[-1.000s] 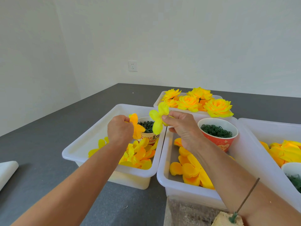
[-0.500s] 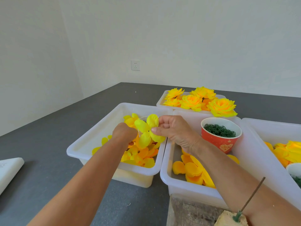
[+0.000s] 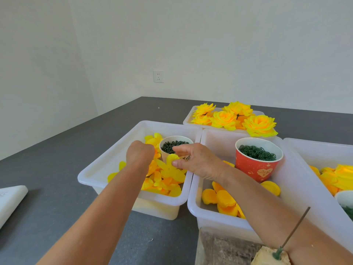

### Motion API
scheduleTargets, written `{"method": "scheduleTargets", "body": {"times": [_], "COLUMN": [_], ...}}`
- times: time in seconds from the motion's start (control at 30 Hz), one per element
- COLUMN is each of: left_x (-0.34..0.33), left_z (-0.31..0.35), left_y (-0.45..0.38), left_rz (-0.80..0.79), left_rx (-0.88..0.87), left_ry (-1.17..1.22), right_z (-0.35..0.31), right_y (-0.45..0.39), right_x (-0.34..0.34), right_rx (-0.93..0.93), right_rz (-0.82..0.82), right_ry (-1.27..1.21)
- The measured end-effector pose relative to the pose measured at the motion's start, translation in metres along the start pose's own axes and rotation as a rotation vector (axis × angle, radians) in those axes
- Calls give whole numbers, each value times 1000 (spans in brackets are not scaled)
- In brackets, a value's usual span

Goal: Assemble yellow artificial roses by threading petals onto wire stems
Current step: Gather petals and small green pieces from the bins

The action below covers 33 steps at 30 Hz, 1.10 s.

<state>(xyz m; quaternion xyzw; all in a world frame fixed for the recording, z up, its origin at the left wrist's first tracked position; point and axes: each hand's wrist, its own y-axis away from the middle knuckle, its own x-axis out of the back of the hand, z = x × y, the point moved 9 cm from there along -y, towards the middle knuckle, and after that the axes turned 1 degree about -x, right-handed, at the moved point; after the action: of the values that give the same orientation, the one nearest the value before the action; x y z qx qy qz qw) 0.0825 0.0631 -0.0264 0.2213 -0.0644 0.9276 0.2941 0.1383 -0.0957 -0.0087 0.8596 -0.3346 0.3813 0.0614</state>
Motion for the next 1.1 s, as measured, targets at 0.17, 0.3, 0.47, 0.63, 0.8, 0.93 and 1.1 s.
{"method": "scheduleTargets", "body": {"times": [0.17,0.3,0.47,0.63,0.8,0.93,1.1], "left_x": [-3,1,-20,-27,-42,-49,-41], "left_z": [14,42,60,57,33,37,59], "left_y": [-1,19,42,37,23,27,37], "left_rz": [1,60,-212,-253,-280,-286,-188], "left_rx": [-120,-372,-544,-591,-470,-556,-643], "left_ry": [-96,37,195,169,-238,-412,-332], "right_z": [-3,-2,7,9,22,36,75], "right_y": [3,6,3,3,15,40,80], "right_x": [10,18,22,24,70,114,121], "right_rx": [29,-8,-48,-20,-106,-139,-253], "right_rz": [42,95,161,172,303,324,301], "right_ry": [7,-107,-296,-270,-484,-486,-332]}}
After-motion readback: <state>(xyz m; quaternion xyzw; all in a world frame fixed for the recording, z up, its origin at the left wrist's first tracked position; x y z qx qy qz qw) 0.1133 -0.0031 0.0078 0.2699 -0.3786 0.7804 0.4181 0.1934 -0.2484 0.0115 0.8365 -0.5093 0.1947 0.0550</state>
